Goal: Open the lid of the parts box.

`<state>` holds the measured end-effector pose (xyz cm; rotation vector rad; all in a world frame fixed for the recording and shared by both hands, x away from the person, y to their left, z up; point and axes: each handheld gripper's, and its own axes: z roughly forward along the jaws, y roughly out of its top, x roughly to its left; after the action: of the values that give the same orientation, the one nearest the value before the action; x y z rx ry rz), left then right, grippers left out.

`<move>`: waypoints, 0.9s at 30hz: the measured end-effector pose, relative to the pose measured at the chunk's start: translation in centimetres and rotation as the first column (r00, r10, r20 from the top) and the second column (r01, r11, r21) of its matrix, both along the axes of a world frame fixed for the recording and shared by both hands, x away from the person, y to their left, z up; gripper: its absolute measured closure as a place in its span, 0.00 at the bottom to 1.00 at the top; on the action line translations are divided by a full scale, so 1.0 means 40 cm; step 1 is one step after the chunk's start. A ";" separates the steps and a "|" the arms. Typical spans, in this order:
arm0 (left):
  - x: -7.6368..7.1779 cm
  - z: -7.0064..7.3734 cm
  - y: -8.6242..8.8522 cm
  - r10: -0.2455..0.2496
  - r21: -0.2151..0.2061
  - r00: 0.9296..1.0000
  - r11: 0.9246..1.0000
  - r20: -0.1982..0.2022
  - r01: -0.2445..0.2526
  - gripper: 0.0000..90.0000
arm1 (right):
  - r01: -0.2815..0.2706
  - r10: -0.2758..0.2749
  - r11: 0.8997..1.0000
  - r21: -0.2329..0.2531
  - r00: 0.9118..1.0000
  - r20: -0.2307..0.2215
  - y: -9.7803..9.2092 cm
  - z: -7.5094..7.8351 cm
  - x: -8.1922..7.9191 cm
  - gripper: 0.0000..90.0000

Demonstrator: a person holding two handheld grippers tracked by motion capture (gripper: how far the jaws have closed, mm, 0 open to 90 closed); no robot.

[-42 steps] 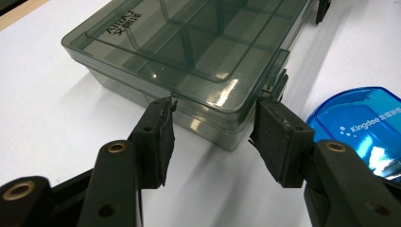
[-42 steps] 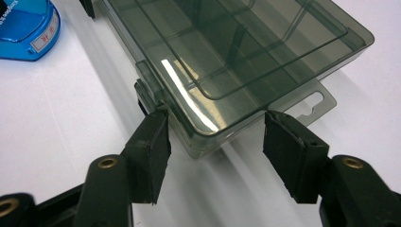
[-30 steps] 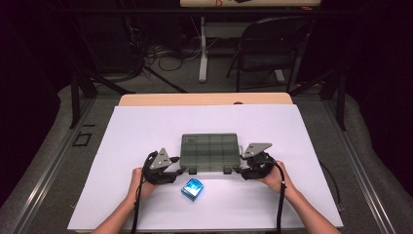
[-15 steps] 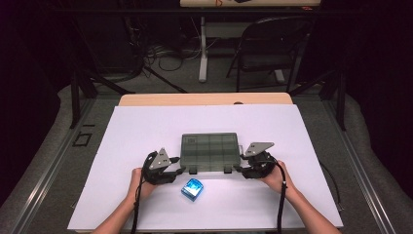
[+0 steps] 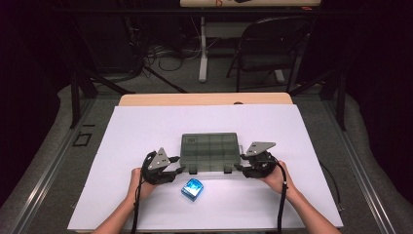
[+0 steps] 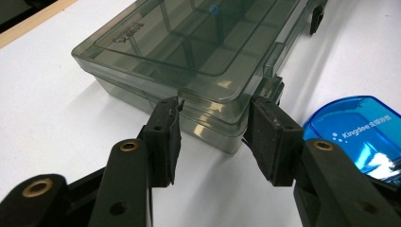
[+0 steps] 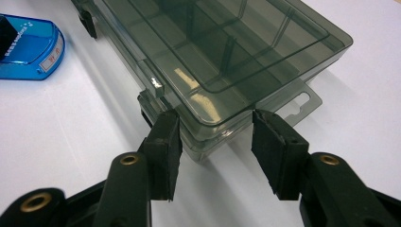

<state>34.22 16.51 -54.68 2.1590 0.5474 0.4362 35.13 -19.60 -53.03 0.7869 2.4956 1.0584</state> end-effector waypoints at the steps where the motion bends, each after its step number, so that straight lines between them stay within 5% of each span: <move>1: 0.000 0.000 0.000 0.000 0.000 1.000 1.000 0.000 0.000 0.61 | 0.002 -0.002 1.000 0.000 1.000 -0.001 0.000 0.000 0.000 0.58; 19: -0.007 0.007 -0.001 0.016 -0.009 0.999 1.000 0.040 -0.016 0.61 | 0.031 -0.031 0.999 0.041 0.999 0.010 -0.004 0.008 -0.004 0.63; 27: -0.013 0.012 -0.008 0.052 0.009 0.995 0.999 0.082 -0.053 0.47 | 0.039 -0.040 0.998 0.052 0.999 0.015 -0.005 0.012 -0.005 0.64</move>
<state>33.70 16.18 -54.18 2.1312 0.5578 0.5554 34.92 -19.82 -52.55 0.8360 2.4379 1.1156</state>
